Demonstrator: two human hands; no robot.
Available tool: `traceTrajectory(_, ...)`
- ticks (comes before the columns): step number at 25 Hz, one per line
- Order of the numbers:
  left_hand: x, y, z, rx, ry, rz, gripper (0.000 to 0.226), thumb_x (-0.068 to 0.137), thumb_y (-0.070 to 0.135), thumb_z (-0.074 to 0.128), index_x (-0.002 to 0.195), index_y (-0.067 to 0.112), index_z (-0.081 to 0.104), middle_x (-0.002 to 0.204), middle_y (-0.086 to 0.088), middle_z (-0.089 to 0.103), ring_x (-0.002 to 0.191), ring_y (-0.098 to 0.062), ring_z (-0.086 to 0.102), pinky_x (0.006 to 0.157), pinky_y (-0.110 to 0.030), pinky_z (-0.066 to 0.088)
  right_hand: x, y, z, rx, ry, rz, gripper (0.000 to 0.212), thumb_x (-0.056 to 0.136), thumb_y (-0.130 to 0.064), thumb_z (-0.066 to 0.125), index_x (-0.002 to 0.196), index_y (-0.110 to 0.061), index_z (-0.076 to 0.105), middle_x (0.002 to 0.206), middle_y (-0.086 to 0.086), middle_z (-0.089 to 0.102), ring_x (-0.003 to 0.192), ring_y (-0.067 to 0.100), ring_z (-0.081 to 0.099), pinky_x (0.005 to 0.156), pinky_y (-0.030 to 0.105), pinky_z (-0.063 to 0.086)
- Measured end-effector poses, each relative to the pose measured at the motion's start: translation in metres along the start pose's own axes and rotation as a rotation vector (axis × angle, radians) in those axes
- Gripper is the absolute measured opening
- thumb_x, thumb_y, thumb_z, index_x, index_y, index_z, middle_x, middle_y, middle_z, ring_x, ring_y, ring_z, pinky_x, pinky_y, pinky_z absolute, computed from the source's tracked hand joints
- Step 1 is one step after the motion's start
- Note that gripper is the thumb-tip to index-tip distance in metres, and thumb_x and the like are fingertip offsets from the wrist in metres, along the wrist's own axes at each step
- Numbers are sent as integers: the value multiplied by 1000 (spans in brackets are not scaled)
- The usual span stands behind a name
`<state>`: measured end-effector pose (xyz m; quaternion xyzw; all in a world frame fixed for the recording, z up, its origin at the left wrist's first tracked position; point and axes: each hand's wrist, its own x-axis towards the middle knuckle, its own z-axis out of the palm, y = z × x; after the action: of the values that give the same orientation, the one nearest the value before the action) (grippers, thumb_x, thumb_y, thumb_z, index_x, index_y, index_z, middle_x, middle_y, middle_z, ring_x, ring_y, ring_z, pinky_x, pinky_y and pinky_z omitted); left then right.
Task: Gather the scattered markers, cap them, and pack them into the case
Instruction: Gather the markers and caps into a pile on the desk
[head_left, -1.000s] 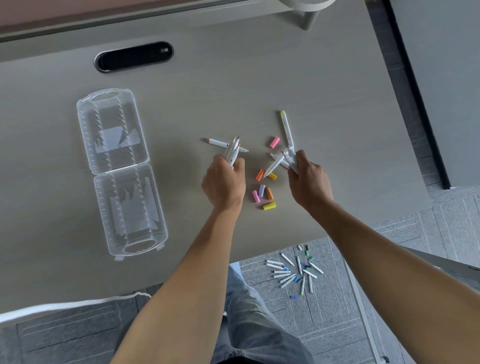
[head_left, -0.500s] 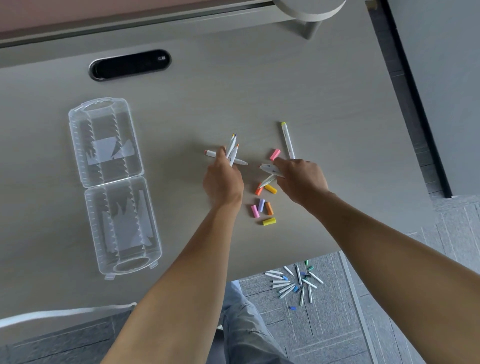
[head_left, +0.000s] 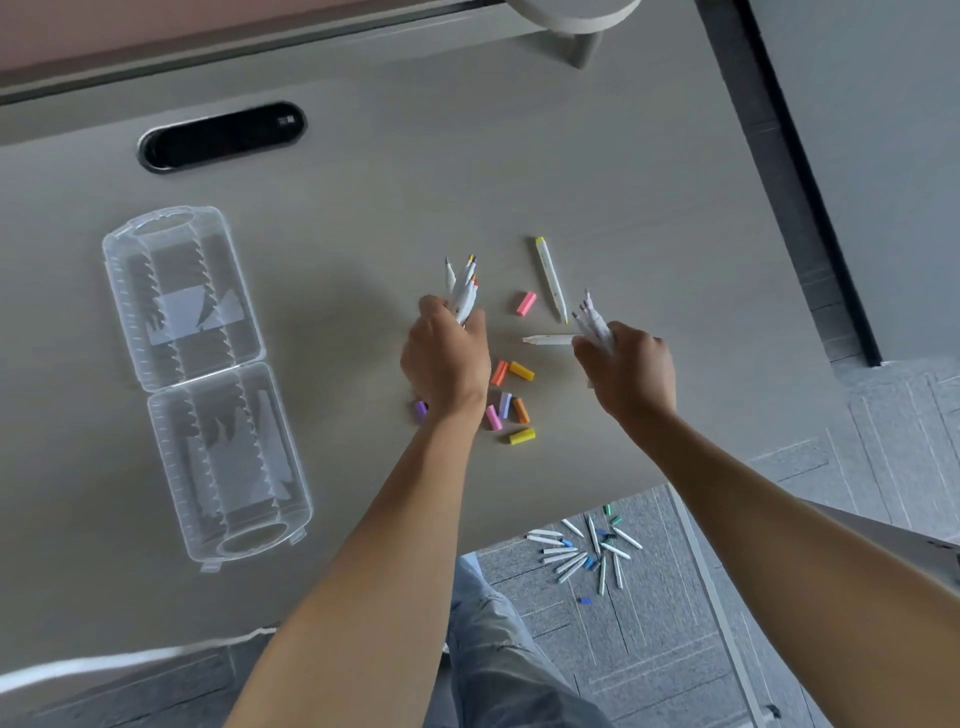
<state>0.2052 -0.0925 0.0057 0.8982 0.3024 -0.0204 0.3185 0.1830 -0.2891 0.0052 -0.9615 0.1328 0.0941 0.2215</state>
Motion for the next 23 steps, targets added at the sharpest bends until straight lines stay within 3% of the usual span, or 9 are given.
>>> traceTrajectory(4,-18,23,-2,-198,-53,-144,25,89,31,56,83,8,61,81,-9,68,71,-30,50,64,-32,33,-13,12,-1,102,15,17,30,77,-34,53,60,-13,39,55,2,47,54,31,46,49,34,30)
traceTrajectory(6,-20,30,3,-338,-102,-228,27,87,31,54,80,6,60,78,-8,69,69,-30,54,62,-30,36,-12,14,0,145,-1,9,23,78,-33,50,68,-14,43,58,6,52,57,36,51,51,35,37)
traceTrajectory(8,-15,35,14,-500,-147,-271,29,79,37,50,75,10,58,71,-9,71,61,-33,64,60,-36,53,-9,14,0,174,-12,14,15,81,-29,51,84,-14,53,61,11,61,61,40,58,54,40,49)
traceTrajectory(10,-4,39,26,-549,-139,-295,30,70,43,45,72,16,57,68,-9,71,59,-37,68,58,-50,59,-4,10,-1,140,-25,-34,11,87,-20,57,97,-16,61,68,10,64,65,39,58,55,41,50)
traceTrajectory(12,8,50,27,-475,-143,-284,33,68,45,45,73,16,59,74,-8,72,68,-38,70,63,-51,61,4,5,-4,101,-75,-74,11,90,-24,63,101,-21,66,71,4,64,69,35,58,55,36,46)
traceTrajectory(16,27,76,22,-287,-213,-107,17,84,31,58,87,20,70,85,-3,74,81,-31,69,70,-34,57,19,10,-1,-1,-210,-152,14,89,-31,67,102,-26,68,72,-1,60,72,32,60,52,29,30)
traceTrajectory(19,36,77,36,-103,-288,99,22,88,32,56,93,17,73,86,-5,75,81,-32,69,70,-33,54,18,17,4,-60,-189,-211,18,91,-36,67,104,-25,68,78,5,66,75,37,62,55,32,35)
traceTrajectory(23,39,85,51,114,-336,336,10,90,20,56,85,16,64,83,-6,72,79,-34,65,65,-32,46,12,29,9,-67,-138,-205,21,91,-39,66,101,-21,66,80,7,69,75,39,62,55,33,38)
